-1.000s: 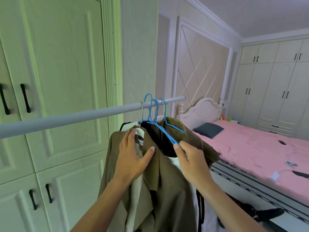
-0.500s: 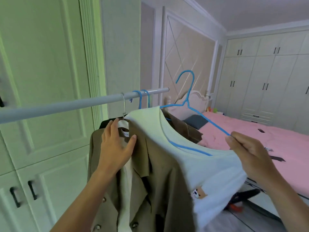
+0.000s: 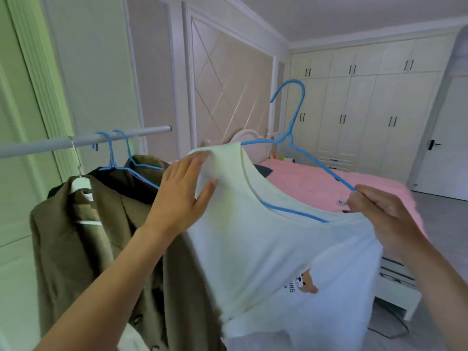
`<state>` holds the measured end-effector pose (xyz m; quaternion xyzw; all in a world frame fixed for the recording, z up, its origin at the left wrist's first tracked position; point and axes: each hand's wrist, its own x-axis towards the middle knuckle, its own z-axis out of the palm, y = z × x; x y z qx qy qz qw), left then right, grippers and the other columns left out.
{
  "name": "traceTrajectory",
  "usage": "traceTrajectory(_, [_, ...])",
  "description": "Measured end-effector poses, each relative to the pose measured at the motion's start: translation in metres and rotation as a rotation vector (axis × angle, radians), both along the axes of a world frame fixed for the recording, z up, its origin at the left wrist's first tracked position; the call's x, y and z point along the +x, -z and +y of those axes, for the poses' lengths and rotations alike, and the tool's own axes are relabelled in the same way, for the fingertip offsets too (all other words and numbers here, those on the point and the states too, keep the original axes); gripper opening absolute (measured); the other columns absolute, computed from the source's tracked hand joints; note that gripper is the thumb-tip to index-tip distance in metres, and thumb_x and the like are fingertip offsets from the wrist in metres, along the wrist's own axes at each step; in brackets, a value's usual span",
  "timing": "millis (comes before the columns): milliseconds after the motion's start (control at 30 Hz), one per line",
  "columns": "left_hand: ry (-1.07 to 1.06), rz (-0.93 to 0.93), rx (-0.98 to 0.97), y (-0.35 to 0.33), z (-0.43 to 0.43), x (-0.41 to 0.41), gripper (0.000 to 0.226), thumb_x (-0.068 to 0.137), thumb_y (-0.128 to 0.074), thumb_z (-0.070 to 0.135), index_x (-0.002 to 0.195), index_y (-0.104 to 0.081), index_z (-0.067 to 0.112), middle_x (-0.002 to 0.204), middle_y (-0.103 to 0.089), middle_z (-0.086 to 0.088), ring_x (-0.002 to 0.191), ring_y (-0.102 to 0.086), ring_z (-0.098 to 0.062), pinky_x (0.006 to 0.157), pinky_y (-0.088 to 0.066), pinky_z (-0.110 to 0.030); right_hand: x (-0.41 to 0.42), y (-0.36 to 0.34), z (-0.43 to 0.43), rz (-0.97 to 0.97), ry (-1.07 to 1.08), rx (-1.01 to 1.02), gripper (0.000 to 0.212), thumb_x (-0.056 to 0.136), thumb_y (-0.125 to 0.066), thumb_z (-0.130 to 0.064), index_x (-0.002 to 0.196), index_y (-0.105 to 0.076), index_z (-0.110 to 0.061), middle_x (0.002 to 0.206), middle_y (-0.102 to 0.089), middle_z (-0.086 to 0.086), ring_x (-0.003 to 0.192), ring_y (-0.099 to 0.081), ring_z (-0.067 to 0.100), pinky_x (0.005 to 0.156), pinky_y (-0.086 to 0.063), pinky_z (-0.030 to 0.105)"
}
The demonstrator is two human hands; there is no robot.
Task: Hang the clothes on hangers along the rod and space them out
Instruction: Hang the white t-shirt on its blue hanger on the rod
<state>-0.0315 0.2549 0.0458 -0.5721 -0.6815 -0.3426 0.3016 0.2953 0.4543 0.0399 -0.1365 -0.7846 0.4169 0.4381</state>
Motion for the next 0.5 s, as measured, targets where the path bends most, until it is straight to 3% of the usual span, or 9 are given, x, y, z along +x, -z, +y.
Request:
traceTrajectory(33, [0.007,0.014,0.001,-0.002,0.011,0.012,0.053,0.104,-0.047,0.042,0.149,-0.045,0.013,0.149,-0.051,-0.005,0.137,-0.049,-0.029,0.111,-0.041,-0.051,0.016,-0.001,0.006,-0.003,-0.004,0.003,0.058,0.088,-0.066,-0.06,0.065,-0.039,-0.015,0.064,-0.032,-0.006,0.06,-0.029,0.014,0.057,-0.022,0.032])
traceTrajectory(100, [0.021,0.012,0.027,-0.009,0.029,0.035,0.054,0.105,-0.047,0.043,0.151,-0.043,0.015,0.151,-0.046,-0.007,0.139,-0.046,-0.03,0.11,-0.042,-0.053,0.046,-0.006,0.019,0.018,0.031,-0.008,0.044,0.103,-0.057,-0.028,0.061,-0.045,-0.02,0.061,-0.035,-0.014,0.057,-0.03,0.008,0.056,-0.021,0.032])
traceTrajectory(167, [0.042,-0.012,0.054,-0.016,0.044,0.058,0.053,0.105,-0.048,0.043,0.151,-0.042,0.018,0.149,-0.043,-0.008,0.139,-0.045,-0.031,0.109,-0.043,-0.055,0.076,-0.013,0.029,0.012,0.071,-0.023,0.052,0.107,-0.045,-0.005,0.058,-0.046,-0.023,0.06,-0.035,-0.015,0.056,-0.03,0.009,0.058,-0.02,0.034])
traceTrajectory(233, [0.07,-0.004,0.05,-0.022,0.059,0.08,0.048,0.106,-0.048,0.042,0.148,-0.044,0.018,0.144,-0.046,-0.006,0.134,-0.048,-0.03,0.108,-0.043,-0.054,0.105,-0.022,0.037,0.037,0.095,-0.005,0.05,0.105,-0.048,-0.007,0.057,-0.042,-0.021,0.061,-0.033,-0.01,0.059,-0.028,0.015,0.063,-0.016,0.037])
traceTrajectory(300, [0.09,0.033,0.036,-0.025,0.072,0.101,0.041,0.107,-0.045,0.043,0.137,-0.052,0.017,0.129,-0.055,-0.004,0.119,-0.055,-0.029,0.102,-0.046,-0.054,0.13,-0.03,0.041,0.022,0.068,0.008,0.046,0.095,-0.064,-0.04,0.059,-0.041,-0.021,0.064,-0.031,-0.007,0.061,-0.027,0.017,0.065,-0.015,0.038])
traceTrajectory(367, [0.15,0.014,0.027,-0.027,0.084,0.123,0.03,0.107,-0.044,0.041,0.12,-0.058,0.018,0.11,-0.059,0.0,0.102,-0.059,-0.025,0.085,-0.051,-0.049,0.15,-0.033,0.048,-0.043,0.105,0.062,0.059,0.081,-0.068,-0.066,0.063,-0.04,-0.017,0.066,-0.033,-0.005,0.064,-0.03,0.018,0.064,-0.022,0.033])
traceTrajectory(400, [0.173,0.004,0.016,-0.026,0.084,0.129,0.026,0.107,-0.043,0.041,0.112,-0.058,0.02,0.101,-0.059,0.005,0.094,-0.059,-0.021,0.076,-0.052,-0.047,0.153,-0.032,0.052,-0.067,0.115,0.093,0.058,0.085,-0.067,-0.063,0.064,-0.039,-0.016,0.066,-0.033,-0.006,0.064,-0.032,0.018,0.065,-0.022,0.034])
traceTrajectory(500, [0.223,0.016,-0.054,-0.018,0.085,0.144,0.024,0.105,-0.041,0.047,0.106,-0.055,0.028,0.078,-0.053,0.016,0.073,-0.051,-0.011,0.066,-0.051,-0.042,0.159,-0.018,0.069,-0.104,0.075,0.116,0.045,0.101,-0.06,-0.023,0.059,-0.044,-0.024,0.062,-0.033,-0.014,0.06,-0.032,0.01,0.061,-0.021,0.035])
